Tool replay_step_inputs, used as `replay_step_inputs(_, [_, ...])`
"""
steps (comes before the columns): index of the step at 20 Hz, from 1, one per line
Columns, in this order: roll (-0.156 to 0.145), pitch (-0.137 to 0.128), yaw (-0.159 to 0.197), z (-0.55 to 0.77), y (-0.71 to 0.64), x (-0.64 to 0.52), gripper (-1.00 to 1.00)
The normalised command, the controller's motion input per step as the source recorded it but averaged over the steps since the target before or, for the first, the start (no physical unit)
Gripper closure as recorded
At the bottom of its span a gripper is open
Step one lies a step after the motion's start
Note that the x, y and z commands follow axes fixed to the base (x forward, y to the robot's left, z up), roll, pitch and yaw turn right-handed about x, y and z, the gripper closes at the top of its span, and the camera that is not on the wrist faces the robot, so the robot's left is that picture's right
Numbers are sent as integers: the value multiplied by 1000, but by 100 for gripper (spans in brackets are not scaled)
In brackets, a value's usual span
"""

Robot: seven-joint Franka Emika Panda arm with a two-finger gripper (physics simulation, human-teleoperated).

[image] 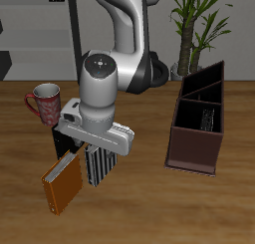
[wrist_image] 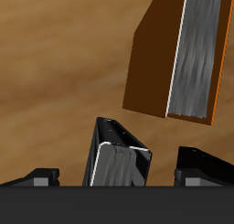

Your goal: Place the left striped book into the left desk caddy's right compartment and place the right striped book into the left desk caddy's right compartment and place the orange book into the left desk caddy's left compartment

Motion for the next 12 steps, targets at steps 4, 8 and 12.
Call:
replay_step_inputs(4, [8, 30, -13, -225, -39, 39, 100])
replay_step_inputs(8, [6, 17, -29, -205, -7, -17, 100])
replay_step_inputs(12, [41, -20, -35, -2, 171, -119, 100])
